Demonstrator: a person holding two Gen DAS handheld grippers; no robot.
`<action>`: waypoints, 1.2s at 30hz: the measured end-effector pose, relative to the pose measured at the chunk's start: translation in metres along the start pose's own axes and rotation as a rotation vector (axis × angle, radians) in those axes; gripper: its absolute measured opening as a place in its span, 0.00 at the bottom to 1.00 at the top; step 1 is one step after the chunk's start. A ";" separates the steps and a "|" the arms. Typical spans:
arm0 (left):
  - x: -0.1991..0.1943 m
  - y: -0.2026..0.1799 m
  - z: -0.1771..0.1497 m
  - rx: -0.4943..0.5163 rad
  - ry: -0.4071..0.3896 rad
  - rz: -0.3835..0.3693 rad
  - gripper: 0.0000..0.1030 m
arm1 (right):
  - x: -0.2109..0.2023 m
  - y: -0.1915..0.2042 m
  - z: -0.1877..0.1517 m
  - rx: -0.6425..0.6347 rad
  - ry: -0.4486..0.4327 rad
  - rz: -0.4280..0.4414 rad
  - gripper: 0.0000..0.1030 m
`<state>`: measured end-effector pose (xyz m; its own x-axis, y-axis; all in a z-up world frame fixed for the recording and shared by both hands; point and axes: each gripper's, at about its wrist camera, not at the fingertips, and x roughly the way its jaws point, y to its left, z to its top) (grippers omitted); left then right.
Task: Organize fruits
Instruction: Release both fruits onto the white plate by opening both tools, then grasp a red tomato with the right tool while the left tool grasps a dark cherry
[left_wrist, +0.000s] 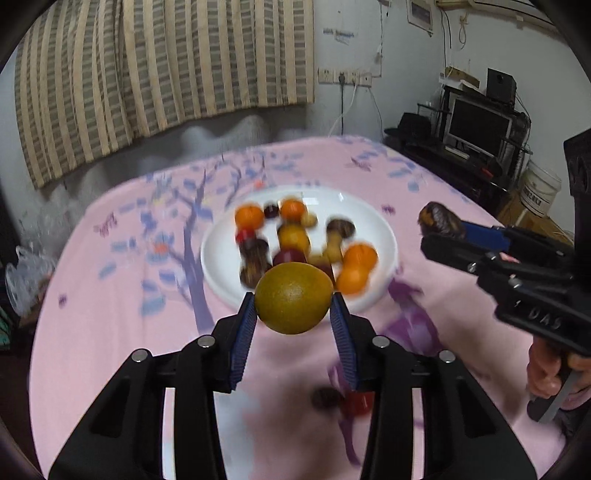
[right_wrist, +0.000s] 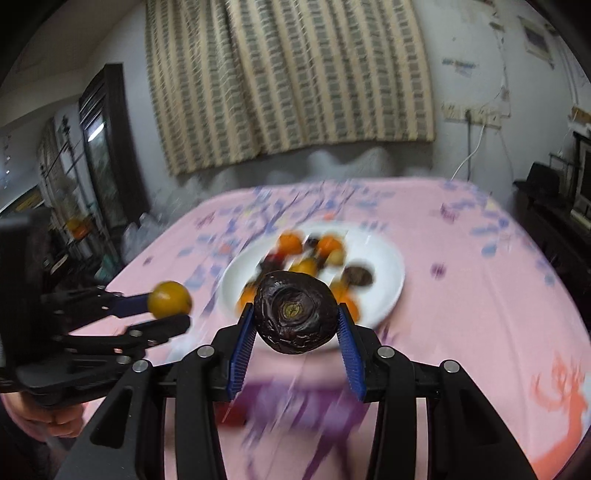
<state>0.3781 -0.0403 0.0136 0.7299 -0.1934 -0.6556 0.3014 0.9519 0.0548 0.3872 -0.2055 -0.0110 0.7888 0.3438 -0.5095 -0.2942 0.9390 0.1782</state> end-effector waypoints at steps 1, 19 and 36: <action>0.011 0.001 0.015 0.007 -0.004 0.017 0.39 | 0.011 -0.005 0.007 0.007 0.000 -0.003 0.43; 0.028 0.050 0.014 -0.172 0.056 0.207 0.95 | 0.036 0.015 -0.014 -0.090 0.129 0.071 0.76; -0.012 0.085 -0.082 -0.399 0.082 0.173 0.95 | 0.046 0.085 -0.100 -0.371 0.414 0.119 0.30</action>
<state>0.3447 0.0621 -0.0362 0.6931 -0.0193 -0.7206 -0.0925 0.9890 -0.1155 0.3447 -0.1110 -0.1041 0.4829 0.3446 -0.8050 -0.5971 0.8020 -0.0149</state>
